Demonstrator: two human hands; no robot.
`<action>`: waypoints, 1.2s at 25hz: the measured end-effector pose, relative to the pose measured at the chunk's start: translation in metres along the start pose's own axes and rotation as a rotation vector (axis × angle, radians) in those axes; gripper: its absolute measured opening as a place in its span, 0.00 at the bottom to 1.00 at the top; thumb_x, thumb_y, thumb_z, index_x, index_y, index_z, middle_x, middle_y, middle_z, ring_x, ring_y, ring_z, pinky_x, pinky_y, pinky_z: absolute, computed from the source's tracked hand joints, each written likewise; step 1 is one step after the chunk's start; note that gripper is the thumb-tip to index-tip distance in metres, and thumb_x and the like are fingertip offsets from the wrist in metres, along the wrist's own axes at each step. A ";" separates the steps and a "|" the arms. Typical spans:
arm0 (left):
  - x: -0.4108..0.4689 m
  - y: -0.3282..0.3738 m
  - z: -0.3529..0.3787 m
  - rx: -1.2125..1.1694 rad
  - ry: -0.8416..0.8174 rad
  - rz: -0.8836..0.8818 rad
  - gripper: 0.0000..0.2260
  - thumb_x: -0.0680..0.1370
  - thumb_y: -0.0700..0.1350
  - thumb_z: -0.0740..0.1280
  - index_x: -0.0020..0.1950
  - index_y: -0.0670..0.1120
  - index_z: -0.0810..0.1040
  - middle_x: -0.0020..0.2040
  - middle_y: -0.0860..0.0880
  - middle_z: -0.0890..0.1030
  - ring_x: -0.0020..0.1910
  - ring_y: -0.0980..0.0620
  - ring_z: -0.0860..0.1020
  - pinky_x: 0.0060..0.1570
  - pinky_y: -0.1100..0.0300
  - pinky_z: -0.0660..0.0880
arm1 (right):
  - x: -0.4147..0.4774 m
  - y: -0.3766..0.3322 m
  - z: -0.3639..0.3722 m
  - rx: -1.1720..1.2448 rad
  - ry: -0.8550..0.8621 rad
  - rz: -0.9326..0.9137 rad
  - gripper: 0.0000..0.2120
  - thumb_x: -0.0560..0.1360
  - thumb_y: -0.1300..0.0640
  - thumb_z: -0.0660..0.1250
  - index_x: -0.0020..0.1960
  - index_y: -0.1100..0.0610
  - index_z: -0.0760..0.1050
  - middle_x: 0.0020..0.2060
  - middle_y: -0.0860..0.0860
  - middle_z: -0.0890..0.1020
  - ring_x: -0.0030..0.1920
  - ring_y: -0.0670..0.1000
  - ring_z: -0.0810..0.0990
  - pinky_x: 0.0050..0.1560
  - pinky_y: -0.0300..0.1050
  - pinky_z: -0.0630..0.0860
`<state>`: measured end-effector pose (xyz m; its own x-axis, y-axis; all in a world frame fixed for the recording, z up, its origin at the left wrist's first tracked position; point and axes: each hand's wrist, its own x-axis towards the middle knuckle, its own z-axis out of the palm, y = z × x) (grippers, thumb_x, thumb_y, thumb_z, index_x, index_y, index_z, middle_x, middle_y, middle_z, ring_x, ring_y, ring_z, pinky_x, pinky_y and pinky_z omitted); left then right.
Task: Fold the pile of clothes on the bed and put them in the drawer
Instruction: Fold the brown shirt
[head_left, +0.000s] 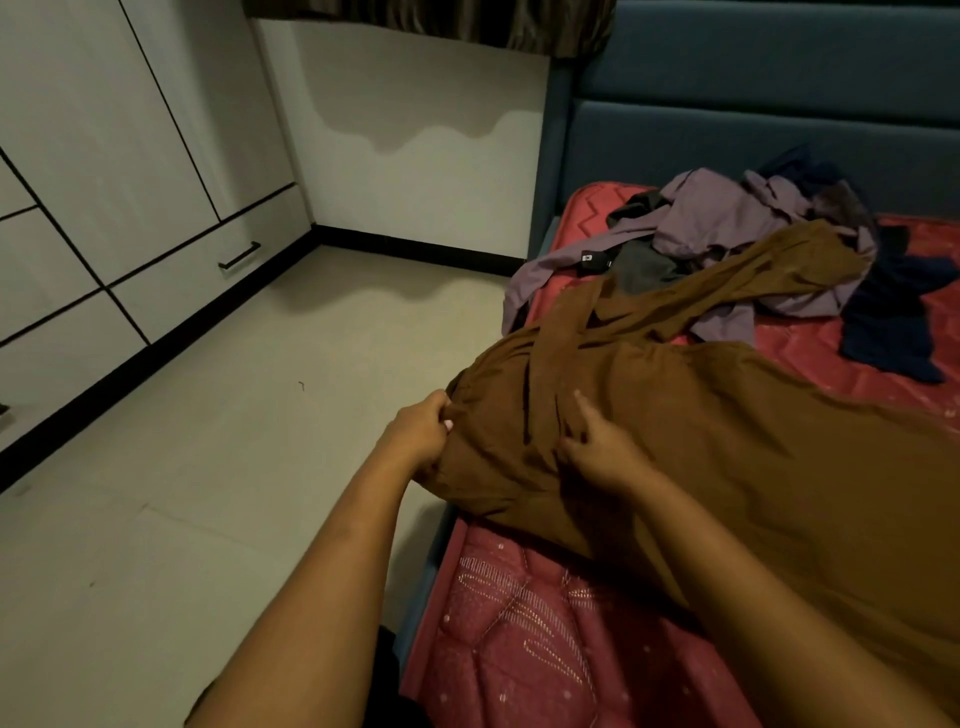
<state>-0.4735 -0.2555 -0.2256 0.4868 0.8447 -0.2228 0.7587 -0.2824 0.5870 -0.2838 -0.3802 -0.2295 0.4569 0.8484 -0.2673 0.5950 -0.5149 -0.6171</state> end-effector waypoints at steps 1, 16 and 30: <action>0.000 -0.001 0.002 0.054 -0.027 -0.020 0.07 0.82 0.45 0.59 0.58 0.46 0.70 0.59 0.39 0.77 0.54 0.41 0.76 0.52 0.53 0.73 | -0.001 0.008 0.013 -0.093 -0.008 0.028 0.33 0.80 0.49 0.61 0.78 0.42 0.45 0.72 0.57 0.65 0.68 0.59 0.69 0.69 0.50 0.66; 0.009 -0.021 -0.008 0.174 0.107 -0.261 0.14 0.78 0.54 0.66 0.57 0.47 0.78 0.51 0.45 0.80 0.46 0.45 0.79 0.45 0.55 0.75 | 0.036 0.012 0.007 -0.302 0.126 -0.153 0.30 0.82 0.48 0.53 0.76 0.36 0.40 0.75 0.54 0.60 0.68 0.63 0.66 0.67 0.56 0.66; -0.101 0.117 0.150 0.562 0.146 0.783 0.29 0.63 0.61 0.72 0.61 0.50 0.77 0.60 0.47 0.79 0.58 0.45 0.78 0.51 0.41 0.76 | -0.140 0.174 -0.141 -0.388 -0.189 0.152 0.31 0.74 0.51 0.70 0.74 0.49 0.64 0.65 0.50 0.75 0.62 0.52 0.75 0.59 0.42 0.72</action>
<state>-0.3689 -0.4421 -0.2516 0.9116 0.3626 0.1937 0.3574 -0.9319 0.0626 -0.1506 -0.6057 -0.1953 0.4510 0.7489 -0.4856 0.7508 -0.6125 -0.2473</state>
